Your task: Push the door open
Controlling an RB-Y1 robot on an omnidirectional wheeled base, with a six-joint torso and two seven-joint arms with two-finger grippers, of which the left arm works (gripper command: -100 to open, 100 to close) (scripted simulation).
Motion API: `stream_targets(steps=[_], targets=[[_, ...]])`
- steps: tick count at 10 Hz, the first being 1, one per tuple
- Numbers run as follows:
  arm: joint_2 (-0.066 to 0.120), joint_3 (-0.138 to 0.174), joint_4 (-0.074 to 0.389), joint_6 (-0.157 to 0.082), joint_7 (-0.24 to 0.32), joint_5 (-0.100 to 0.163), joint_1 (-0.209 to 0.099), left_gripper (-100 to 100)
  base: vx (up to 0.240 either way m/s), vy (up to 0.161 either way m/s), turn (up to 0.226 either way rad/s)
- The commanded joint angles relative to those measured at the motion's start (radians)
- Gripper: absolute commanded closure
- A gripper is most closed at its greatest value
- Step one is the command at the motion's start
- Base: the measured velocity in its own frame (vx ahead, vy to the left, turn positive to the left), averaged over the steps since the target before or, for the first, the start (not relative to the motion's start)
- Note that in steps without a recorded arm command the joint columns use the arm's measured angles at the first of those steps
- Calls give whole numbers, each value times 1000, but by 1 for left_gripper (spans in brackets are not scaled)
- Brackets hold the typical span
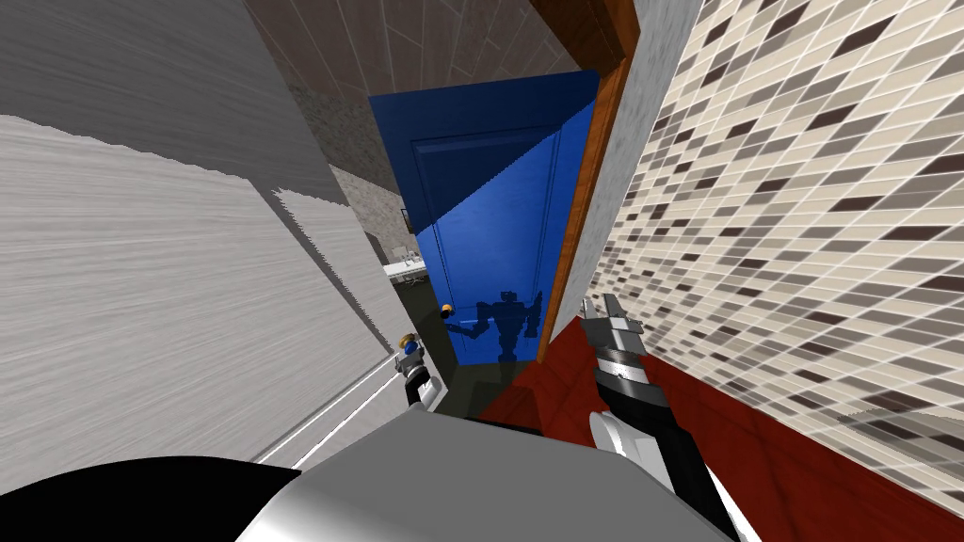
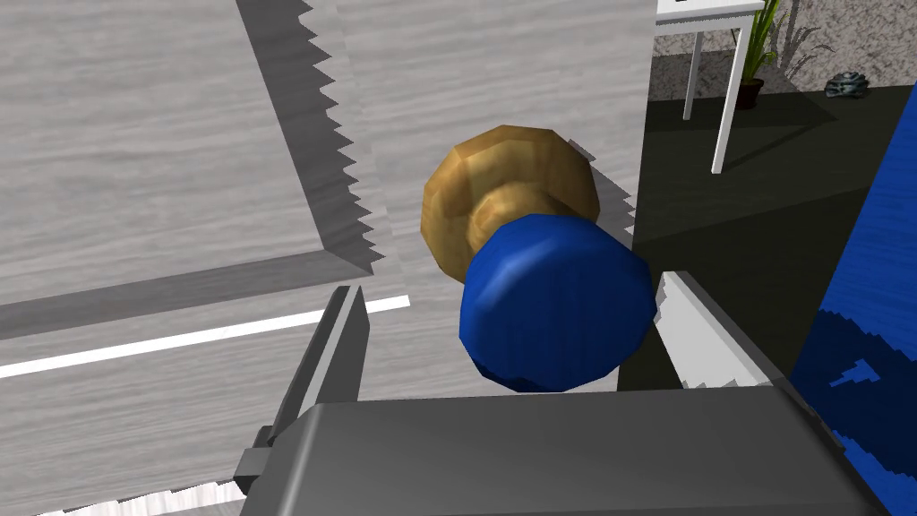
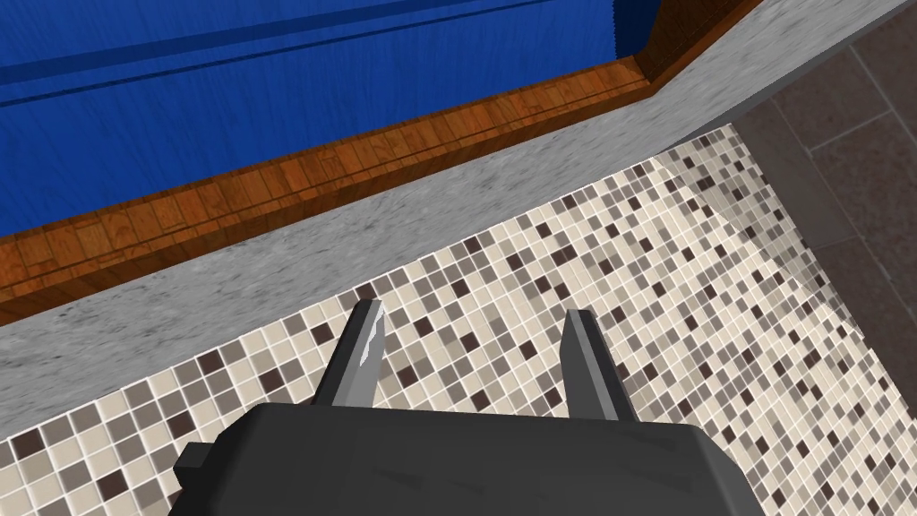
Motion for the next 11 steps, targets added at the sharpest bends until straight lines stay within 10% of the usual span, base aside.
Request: stream_targets(steps=[1,11], targets=[[2,17,-50,9,-13,9,38,100,-1,-4,-24],[6,108,-38,-25,-45,71,29,100,60,46,-33]])
